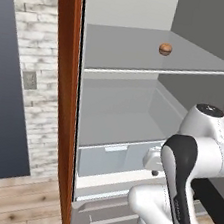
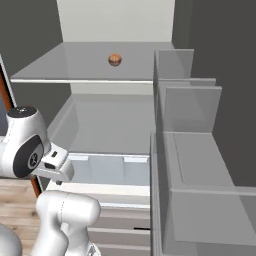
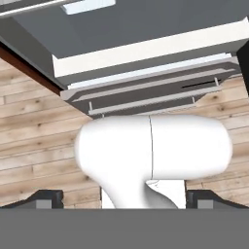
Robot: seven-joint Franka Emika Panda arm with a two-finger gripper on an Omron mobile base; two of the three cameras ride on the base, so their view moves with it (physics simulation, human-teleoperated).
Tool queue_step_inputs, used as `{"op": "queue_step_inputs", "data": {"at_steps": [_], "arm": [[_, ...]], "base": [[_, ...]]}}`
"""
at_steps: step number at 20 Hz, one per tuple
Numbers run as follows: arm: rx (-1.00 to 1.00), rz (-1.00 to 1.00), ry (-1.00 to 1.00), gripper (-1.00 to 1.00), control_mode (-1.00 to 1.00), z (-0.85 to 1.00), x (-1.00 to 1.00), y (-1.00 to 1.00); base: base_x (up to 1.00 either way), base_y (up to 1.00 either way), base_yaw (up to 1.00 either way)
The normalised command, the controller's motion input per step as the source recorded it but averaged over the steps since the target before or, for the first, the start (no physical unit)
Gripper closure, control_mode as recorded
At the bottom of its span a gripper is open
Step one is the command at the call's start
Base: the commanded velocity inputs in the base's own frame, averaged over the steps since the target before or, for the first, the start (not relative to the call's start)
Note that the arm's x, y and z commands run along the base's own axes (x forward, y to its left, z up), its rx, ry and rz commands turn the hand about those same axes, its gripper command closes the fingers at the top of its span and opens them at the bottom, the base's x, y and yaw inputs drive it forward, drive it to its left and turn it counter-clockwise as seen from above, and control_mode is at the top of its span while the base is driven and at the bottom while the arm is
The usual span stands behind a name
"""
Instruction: Pick the tangerine and orange from the fridge and place them inside the tupperware on the counter.
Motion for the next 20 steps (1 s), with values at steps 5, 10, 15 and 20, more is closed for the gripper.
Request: {"op": "queue_step_inputs", "data": {"at_steps": [5, 10, 15, 20], "arm": [[0.00, 0.00, -0.03, -1.00, -1.00, 0.19, 0.20, -0.06], [-0.06, 0.00, -0.40, -1.00, -1.00, 0.86, 0.46, -0.18], [-0.09, 0.00, -0.38, -1.00, -1.00, 0.93, 0.50, -0.20], [0.00, 0.00, -0.24, -1.00, -1.00, 0.56, 0.33, -0.21]], "base": [[0.32, -0.02, 0.00], [0.00, 0.00, 0.00], [0.00, 0.00, 0.00], [0.00, 0.00, 0.00]]}}
